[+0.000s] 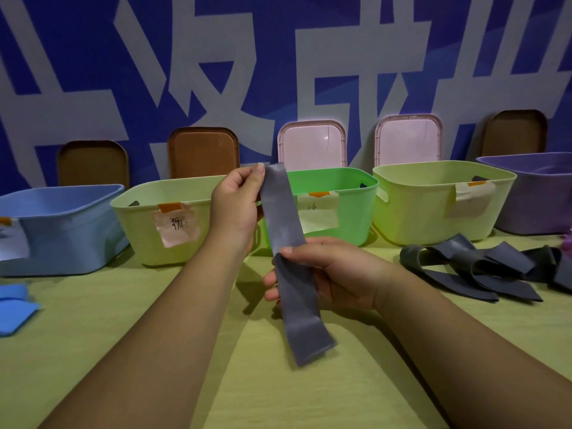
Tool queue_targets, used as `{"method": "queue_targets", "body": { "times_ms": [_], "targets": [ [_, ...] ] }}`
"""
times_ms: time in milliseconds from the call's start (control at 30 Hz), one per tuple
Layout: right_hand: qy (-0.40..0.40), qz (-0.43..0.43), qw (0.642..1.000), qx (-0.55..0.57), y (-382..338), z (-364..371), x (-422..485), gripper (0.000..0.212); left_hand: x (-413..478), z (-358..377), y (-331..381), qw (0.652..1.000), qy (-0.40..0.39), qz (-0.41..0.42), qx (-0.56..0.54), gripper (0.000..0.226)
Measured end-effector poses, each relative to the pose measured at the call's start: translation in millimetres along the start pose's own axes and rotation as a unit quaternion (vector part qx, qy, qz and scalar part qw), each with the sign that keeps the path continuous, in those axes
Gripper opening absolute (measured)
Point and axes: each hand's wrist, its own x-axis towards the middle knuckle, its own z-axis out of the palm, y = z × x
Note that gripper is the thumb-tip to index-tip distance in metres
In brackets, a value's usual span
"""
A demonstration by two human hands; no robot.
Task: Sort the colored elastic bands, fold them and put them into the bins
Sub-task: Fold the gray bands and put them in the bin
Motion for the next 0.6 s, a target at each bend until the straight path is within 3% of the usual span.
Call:
{"method": "queue_targets", "body": {
  "times_ms": [100,233,400,600],
  "targets": [
    [0.014,0.007,1.0,-0.017,4,-4,4,0.018,-2,-2,-2,0.999,-0.012,0.006,0.031,0.013],
    [0.036,-0.009,0.999,-0.008,8,-5,9,0.025,-1,-2,-3,0.991,-0.014,0.079,0.111,0.008],
    [0.133,-0.068,0.984,-0.095,5,-6,12,0.025,-8,0,-1,0.983,-0.044,0.108,0.14,0.012],
    [0.185,-0.163,0.96,-0.133,2,-14,20,0.03,-12,1,-2,0.973,-0.07,0.133,0.173,0.015]
  ]
}}
